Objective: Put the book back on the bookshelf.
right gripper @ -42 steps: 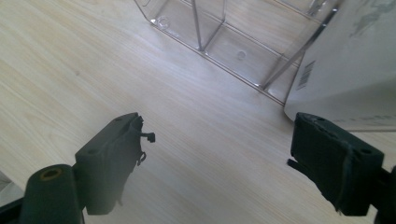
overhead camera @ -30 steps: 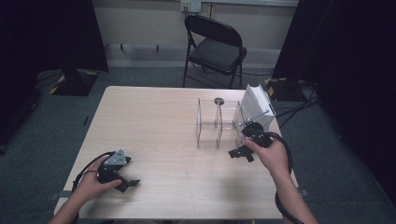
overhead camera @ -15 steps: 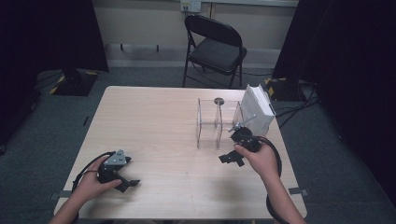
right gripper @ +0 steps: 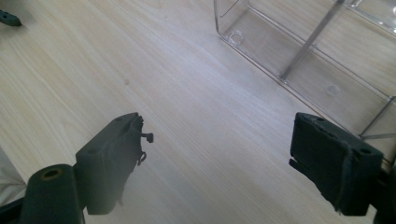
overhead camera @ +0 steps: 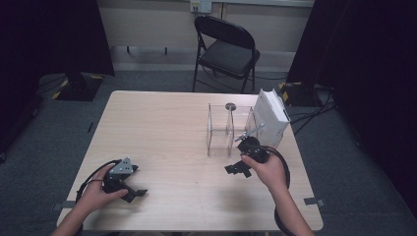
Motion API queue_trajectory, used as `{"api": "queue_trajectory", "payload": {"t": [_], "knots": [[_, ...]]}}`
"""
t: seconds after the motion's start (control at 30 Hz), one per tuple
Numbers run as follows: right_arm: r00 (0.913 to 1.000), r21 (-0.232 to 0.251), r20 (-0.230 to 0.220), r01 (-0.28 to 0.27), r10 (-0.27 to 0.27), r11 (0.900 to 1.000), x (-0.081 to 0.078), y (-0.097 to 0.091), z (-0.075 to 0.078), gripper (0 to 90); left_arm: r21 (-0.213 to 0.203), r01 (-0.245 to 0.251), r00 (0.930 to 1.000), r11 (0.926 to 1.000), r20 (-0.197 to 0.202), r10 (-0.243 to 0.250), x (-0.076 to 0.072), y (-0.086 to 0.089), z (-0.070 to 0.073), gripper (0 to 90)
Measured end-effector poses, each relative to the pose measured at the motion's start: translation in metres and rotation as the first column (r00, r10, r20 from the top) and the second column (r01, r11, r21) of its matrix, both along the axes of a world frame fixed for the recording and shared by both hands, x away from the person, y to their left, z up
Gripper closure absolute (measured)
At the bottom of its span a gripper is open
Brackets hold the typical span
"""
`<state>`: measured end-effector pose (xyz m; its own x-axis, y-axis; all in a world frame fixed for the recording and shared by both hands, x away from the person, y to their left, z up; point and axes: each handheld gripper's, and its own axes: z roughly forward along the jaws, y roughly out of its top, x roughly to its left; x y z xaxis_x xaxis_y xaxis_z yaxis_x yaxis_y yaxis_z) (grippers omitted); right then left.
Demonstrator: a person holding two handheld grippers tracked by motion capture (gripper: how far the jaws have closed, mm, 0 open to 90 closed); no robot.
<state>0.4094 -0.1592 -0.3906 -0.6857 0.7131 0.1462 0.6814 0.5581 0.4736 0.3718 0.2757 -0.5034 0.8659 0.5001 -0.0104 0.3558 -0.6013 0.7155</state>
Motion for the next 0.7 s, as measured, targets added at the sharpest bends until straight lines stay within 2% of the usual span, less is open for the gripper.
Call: {"api": "queue_trajectory", "payload": {"t": [0.7], "knots": [[0.9985, 0.027, -0.013, -0.052, 0.053, 0.9983, -0.001, 0.023, -0.02, 15.7, -0.002, 0.001, 1.0, 1.0, -0.003, -0.001, 0.0, 0.0, 0.0, 0.0]]}}
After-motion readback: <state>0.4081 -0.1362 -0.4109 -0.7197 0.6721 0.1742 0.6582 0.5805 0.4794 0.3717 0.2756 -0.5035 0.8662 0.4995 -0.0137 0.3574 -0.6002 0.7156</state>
